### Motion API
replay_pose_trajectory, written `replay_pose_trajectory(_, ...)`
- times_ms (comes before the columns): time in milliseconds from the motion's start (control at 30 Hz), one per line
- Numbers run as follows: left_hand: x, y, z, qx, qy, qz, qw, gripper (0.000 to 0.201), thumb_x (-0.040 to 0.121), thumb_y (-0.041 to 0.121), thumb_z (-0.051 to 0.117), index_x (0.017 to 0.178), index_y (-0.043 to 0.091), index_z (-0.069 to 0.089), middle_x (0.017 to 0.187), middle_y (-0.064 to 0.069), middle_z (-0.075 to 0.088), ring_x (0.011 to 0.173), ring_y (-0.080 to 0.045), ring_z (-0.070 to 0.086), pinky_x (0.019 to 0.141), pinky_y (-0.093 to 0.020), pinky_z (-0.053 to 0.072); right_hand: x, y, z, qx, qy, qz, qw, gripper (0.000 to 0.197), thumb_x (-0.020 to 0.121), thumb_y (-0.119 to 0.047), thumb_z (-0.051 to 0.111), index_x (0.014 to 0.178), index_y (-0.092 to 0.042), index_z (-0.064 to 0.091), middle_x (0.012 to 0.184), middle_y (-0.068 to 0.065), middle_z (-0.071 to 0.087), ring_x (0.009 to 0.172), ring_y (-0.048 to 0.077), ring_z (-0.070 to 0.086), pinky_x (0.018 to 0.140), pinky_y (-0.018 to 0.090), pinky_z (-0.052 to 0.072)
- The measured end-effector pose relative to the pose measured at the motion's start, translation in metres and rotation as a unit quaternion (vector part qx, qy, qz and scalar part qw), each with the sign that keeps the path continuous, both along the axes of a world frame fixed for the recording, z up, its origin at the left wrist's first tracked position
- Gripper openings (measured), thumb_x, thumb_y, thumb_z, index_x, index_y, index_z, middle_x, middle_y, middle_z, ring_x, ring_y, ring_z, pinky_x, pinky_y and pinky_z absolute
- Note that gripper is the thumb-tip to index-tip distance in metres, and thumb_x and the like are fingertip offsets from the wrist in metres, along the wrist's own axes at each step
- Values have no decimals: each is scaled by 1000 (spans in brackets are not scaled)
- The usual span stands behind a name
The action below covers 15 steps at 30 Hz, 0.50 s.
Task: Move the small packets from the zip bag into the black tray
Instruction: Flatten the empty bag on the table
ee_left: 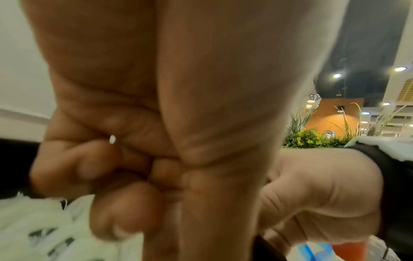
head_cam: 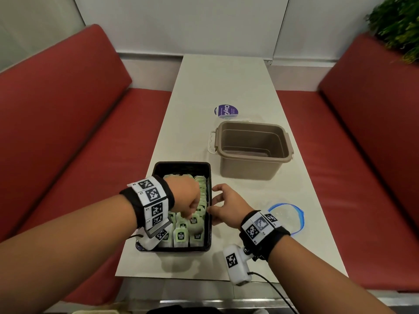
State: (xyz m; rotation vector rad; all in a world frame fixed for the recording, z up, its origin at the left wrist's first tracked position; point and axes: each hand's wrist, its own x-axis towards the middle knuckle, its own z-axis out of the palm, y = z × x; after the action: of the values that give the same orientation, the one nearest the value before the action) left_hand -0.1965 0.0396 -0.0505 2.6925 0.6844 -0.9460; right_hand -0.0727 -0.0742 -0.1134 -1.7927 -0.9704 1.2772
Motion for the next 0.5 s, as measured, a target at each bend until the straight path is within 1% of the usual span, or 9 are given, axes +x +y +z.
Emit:
replay_pose_trajectory(67,3,-2,-12,-58,40,-18,997,20,79,32,79,97,22,76,85,11,70,79,-8,61,72,-25,47,-2,-1,0,-1,23,-16,1000,52,86,3,66,128,-13,41,94,9,59,61,29,65,70,54,61)
replay_pose_trajectory(167,9,-4,-25,-91,73,-34,993,23,78,31,81,99,22,77,94,8,74,89,-11,64,81,-27,50,-4,-3,-1,4,38,-34,999,51,86,6,66,127,-12,43,89,9,58,59,25,63,70,57,60)
replay_pose_trajectory(267,17,-5,-33,-89,91,-44,991,25,79,29,80,103,19,77,97,5,74,84,-10,61,79,-26,47,-4,-3,-2,8,40,-40,998,50,86,6,66,126,-14,44,89,9,58,62,27,64,70,57,60)
replay_pose_trajectory(333,22,-6,-36,-87,103,-44,990,26,80,28,80,104,18,77,98,5,74,83,-9,60,79,-26,48,-5,-4,-3,7,35,-41,999,50,86,5,66,127,-15,44,90,10,58,64,30,64,69,55,60)
replay_pose_trajectory(400,25,-7,-39,-82,107,-45,990,25,81,29,79,104,18,77,98,5,74,83,-9,61,84,-29,51,-5,-5,-2,6,35,-39,999,48,89,1,64,129,-16,43,93,11,58,64,29,65,68,52,61)
replay_pose_trajectory(467,25,-5,-38,-72,98,-31,992,28,81,37,78,101,16,77,99,3,75,84,-12,63,85,-30,52,3,-8,3,12,19,-33,999,39,95,-4,55,129,-19,43,99,11,58,68,25,65,67,47,61)
replay_pose_trajectory(500,24,-3,-34,-65,93,-22,993,32,81,42,77,98,15,77,97,2,75,84,-14,65,82,-31,53,12,-10,7,20,-1,-33,999,36,96,-4,50,128,-20,45,103,10,59,70,23,65,66,45,61)
